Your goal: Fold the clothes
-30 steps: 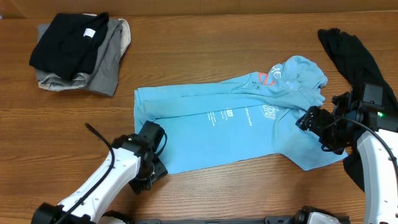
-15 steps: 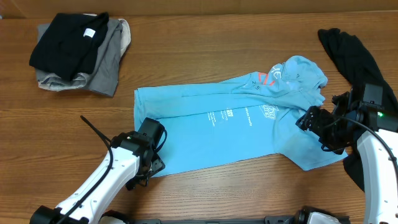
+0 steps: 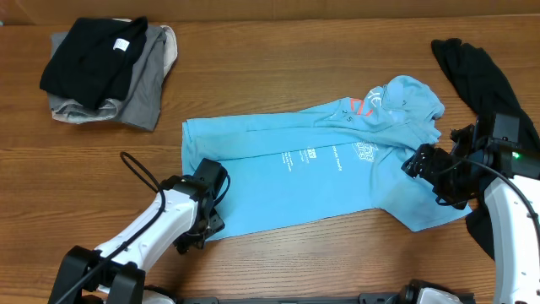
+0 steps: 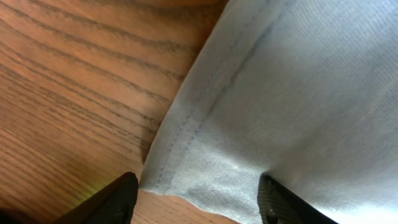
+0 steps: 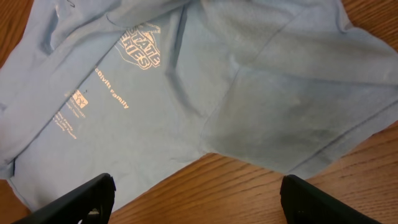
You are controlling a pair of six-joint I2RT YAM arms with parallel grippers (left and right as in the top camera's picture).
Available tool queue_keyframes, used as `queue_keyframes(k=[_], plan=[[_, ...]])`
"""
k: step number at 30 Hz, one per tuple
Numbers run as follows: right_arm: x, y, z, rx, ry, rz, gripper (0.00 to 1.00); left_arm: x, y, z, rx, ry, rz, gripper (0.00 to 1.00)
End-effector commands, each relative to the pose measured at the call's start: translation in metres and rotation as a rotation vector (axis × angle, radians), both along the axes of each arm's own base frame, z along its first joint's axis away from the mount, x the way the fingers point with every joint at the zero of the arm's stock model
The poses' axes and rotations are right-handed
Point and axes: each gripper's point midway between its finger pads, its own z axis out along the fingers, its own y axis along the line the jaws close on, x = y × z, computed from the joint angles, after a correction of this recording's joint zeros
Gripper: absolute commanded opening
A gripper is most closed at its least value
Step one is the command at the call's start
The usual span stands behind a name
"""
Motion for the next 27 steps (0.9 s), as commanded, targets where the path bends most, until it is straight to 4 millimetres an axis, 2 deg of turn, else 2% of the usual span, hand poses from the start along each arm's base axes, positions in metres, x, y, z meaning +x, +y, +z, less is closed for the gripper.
queue_keyframes(k=[1,3,4,6,7,13,16,22,27], plan=[[0.000,-0.001,-0.002,-0.007,0.002,0.002,0.88,-0.010,-0.003,-0.014,-0.020,0.062,0.029,0.58],[0.000,-0.001,-0.002,-0.007,0.002,0.002,0.88,-0.011,-0.004,-0.015,-0.021,0.070,0.030,0.50],[0.000,-0.001,-0.002,-0.007,0.002,0.002,0.88,-0.011,-0.004,-0.016,-0.023,0.075,0.030,0.31],[0.000,-0.001,-0.002,-0.007,0.002,0.002,0.88,-0.012,-0.004,-0.016,-0.024,0.077,0.030,0.07],[0.000,-0.001,-0.002,-0.007,0.002,0.002,0.88,-0.012,-0.005,-0.016,-0.026,0.079,0.030,0.04],[-0.001,-0.001,-0.002,-0.005,0.006,0.001,0.87,-0.006,-0.007,-0.011,-0.054,0.084,-0.033,0.04],[-0.003,0.000,-0.002,-0.003,0.013,0.000,0.87,0.011,-0.005,0.004,-0.077,0.074,-0.066,0.04],[-0.002,0.001,-0.002,0.005,0.009,-0.003,0.87,0.057,-0.001,0.040,-0.152,-0.003,-0.187,0.04],[-0.001,0.000,-0.001,0.008,0.008,-0.019,0.87,0.063,-0.002,0.040,-0.171,-0.023,-0.209,0.04]])
